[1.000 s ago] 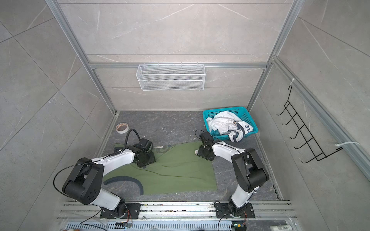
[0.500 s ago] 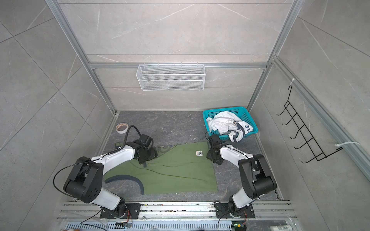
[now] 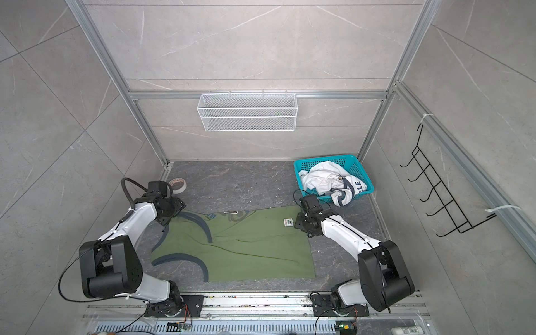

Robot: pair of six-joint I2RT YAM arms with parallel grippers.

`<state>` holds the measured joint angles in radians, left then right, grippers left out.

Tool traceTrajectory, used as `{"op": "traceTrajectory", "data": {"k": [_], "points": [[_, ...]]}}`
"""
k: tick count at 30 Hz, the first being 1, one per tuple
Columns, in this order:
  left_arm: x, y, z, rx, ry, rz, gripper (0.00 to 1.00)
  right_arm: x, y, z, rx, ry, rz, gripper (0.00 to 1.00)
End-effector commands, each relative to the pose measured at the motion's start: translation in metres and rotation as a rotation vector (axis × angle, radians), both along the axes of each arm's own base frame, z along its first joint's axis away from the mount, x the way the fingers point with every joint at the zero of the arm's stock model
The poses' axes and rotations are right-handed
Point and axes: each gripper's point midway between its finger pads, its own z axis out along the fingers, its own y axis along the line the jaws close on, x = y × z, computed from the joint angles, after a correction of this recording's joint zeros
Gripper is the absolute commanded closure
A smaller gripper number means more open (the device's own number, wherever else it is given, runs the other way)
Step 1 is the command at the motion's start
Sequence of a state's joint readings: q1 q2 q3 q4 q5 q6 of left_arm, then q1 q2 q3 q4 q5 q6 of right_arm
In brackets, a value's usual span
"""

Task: Fold and stack the tank tops

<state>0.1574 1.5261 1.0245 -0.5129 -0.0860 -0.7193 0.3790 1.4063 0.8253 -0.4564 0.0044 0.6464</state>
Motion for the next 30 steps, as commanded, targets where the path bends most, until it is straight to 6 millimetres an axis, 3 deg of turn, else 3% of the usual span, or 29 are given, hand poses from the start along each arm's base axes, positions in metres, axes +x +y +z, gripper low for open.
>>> {"op": "traceTrajectory", "data": {"k": [1,12,23,30], "points": [[0.021,0.02,-0.006,0.01,-0.028,0.038,0.22,0.002,0.016,0.011,0.039,-0.043,0.091,0.39],[0.052,0.052,-0.032,0.062,0.023,0.064,0.33,-0.002,0.03,-0.002,0.082,-0.033,0.168,0.38],[0.057,0.053,-0.048,0.024,0.068,0.074,0.51,0.0,0.028,-0.006,0.069,-0.019,0.159,0.38],[0.056,0.052,-0.047,0.01,0.088,0.09,0.75,0.0,0.025,-0.006,0.057,-0.012,0.143,0.38]]}}
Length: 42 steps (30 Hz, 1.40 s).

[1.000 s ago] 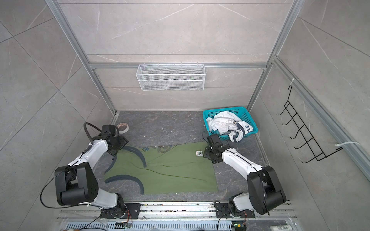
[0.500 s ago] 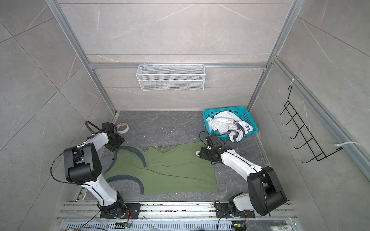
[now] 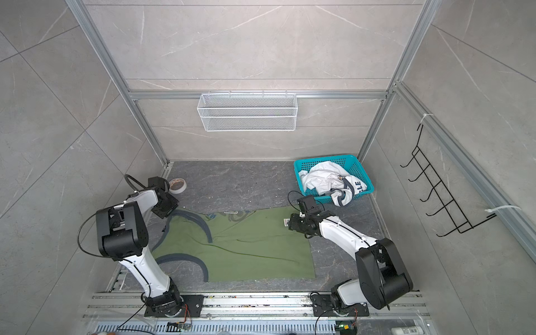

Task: Fold and stack the tank tops

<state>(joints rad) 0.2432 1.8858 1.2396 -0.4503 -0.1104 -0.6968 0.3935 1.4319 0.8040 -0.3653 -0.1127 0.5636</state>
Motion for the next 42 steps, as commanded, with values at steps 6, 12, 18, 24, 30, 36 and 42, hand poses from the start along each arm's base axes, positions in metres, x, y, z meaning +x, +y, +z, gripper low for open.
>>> {"op": "traceTrajectory", "data": {"k": [6,12,18,24,30,36,42], "points": [[0.0,0.003,0.031,0.004,-0.029,0.018,0.98,0.001,-0.009,-0.005,-0.066,0.02,-0.021,0.38],[-0.013,-0.003,0.072,0.008,-0.121,0.026,1.0,0.013,-0.004,-0.01,-0.067,0.035,-0.034,0.38],[-0.044,-0.003,0.08,0.039,-0.154,0.076,1.0,0.032,0.007,-0.003,-0.035,0.02,-0.038,0.38],[-0.06,0.008,0.046,0.032,-0.09,0.128,0.99,0.058,0.023,0.011,-0.014,-0.025,-0.01,0.38],[-0.061,0.02,0.014,-0.004,-0.041,0.156,0.99,0.082,0.029,-0.009,-0.054,0.012,-0.015,0.38],[-0.062,0.023,-0.005,-0.037,-0.016,0.169,0.96,0.095,0.025,-0.042,-0.125,0.08,-0.058,0.38],[-0.063,0.031,-0.008,-0.04,-0.016,0.187,0.95,0.094,0.002,-0.063,-0.21,0.148,-0.141,0.38]]}}
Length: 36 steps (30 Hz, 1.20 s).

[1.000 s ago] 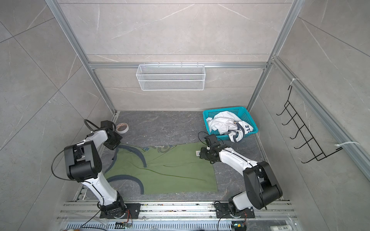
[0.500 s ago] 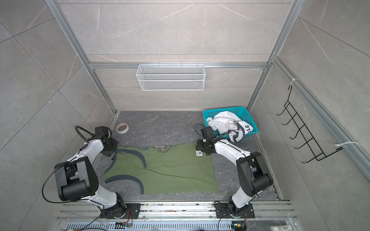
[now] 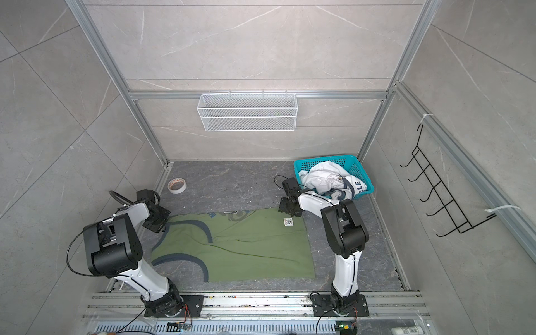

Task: Fold and stack the tank tops

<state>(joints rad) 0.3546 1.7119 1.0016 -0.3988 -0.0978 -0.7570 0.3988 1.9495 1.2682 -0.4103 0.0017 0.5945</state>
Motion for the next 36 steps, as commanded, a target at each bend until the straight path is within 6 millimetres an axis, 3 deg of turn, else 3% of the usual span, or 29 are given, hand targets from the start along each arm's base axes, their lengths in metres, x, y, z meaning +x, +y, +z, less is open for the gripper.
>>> {"op": "traceTrajectory", "data": {"k": [1,9,13,16,22,25,29,31,33,36], "points": [[0.003,0.009,-0.003,-0.004,-0.015,0.03,0.95,-0.014,-0.027,-0.025,-0.095,0.097,-0.084,0.38],[0.01,0.015,-0.002,-0.026,-0.031,0.047,0.94,-0.021,-0.048,-0.021,-0.146,0.071,-0.15,0.38],[0.016,0.014,-0.002,-0.047,-0.043,0.042,0.92,-0.017,-0.044,-0.015,-0.128,0.045,-0.125,0.38],[0.021,0.01,0.004,-0.063,-0.059,0.025,0.87,-0.01,-0.031,0.002,-0.072,-0.012,-0.067,0.38],[0.029,-0.004,0.036,-0.095,-0.125,-0.029,0.47,-0.006,-0.008,0.047,-0.018,-0.098,0.057,0.36],[0.02,-0.008,0.061,-0.082,-0.151,-0.028,0.26,-0.013,0.0,0.066,0.004,-0.126,0.095,0.32],[0.001,-0.013,0.102,-0.026,-0.225,-0.023,0.16,-0.032,0.01,0.082,0.016,-0.148,0.138,0.27],[-0.004,-0.027,0.118,0.0,-0.252,-0.064,0.15,-0.043,0.014,0.083,0.017,-0.144,0.155,0.27],[-0.003,-0.056,0.13,0.032,-0.263,-0.155,0.15,-0.053,0.019,0.08,0.021,-0.137,0.169,0.27],[0.006,-0.125,0.133,0.039,-0.263,-0.359,0.15,-0.064,0.023,0.072,0.033,-0.108,0.167,0.27]]}}
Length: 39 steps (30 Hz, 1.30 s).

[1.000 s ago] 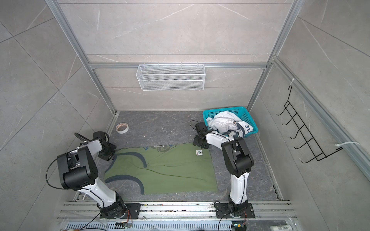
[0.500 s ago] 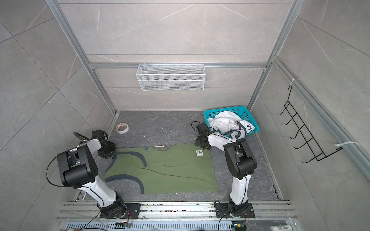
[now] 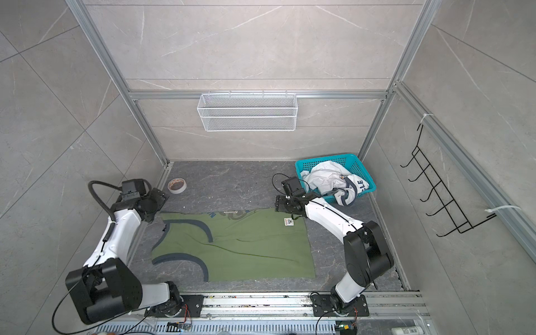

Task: Fold and stack the tank tops

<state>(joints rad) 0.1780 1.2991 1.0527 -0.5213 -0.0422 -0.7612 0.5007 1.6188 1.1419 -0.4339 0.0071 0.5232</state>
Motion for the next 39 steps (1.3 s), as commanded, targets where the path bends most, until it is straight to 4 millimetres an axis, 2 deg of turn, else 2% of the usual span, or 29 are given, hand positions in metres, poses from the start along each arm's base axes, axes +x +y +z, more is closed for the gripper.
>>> {"op": "traceTrajectory", "data": {"k": [1,2,4,6,8,12,15,20,25,31,35,39], "points": [[-0.004,-0.072,-0.019,0.04,0.094,-0.21,0.15,-0.022,-0.003,-0.019,-0.013,0.082,0.003,0.27],[-0.003,-0.097,-0.026,0.04,0.116,-0.277,0.15,-0.026,-0.004,-0.026,-0.012,0.103,-0.004,0.27],[-0.002,-0.13,-0.045,0.033,0.163,-0.349,0.17,-0.03,-0.006,-0.035,-0.017,0.13,-0.022,0.27],[-0.001,-0.152,-0.067,0.031,0.211,-0.392,0.19,-0.034,-0.008,-0.046,-0.022,0.157,-0.038,0.27],[0.001,-0.165,-0.087,0.025,0.245,-0.416,0.21,-0.038,-0.01,-0.058,-0.03,0.188,-0.053,0.27],[0.01,-0.173,-0.122,0.019,0.303,-0.429,0.22,-0.043,-0.015,-0.081,-0.058,0.241,-0.078,0.27],[0.016,-0.173,-0.14,0.032,0.329,-0.432,0.23,-0.045,-0.022,-0.096,-0.098,0.268,-0.104,0.28],[0.027,-0.166,-0.159,0.087,0.359,-0.416,0.22,-0.044,-0.036,-0.114,-0.14,0.307,-0.154,0.27],[0.042,-0.16,-0.176,0.075,0.368,-0.391,0.22,-0.03,-0.048,-0.123,-0.152,0.315,-0.187,0.28],[0.067,-0.16,-0.18,0.059,0.361,-0.384,0.22,-0.001,-0.053,-0.127,-0.161,0.293,-0.194,0.28],[0.084,-0.161,-0.164,0.065,0.336,-0.392,0.21,0.014,-0.051,-0.116,-0.167,0.259,-0.186,0.28],[0.102,-0.191,-0.133,-0.008,0.332,-0.543,0.17,0.025,-0.047,-0.085,-0.151,0.191,-0.157,0.28]]}}
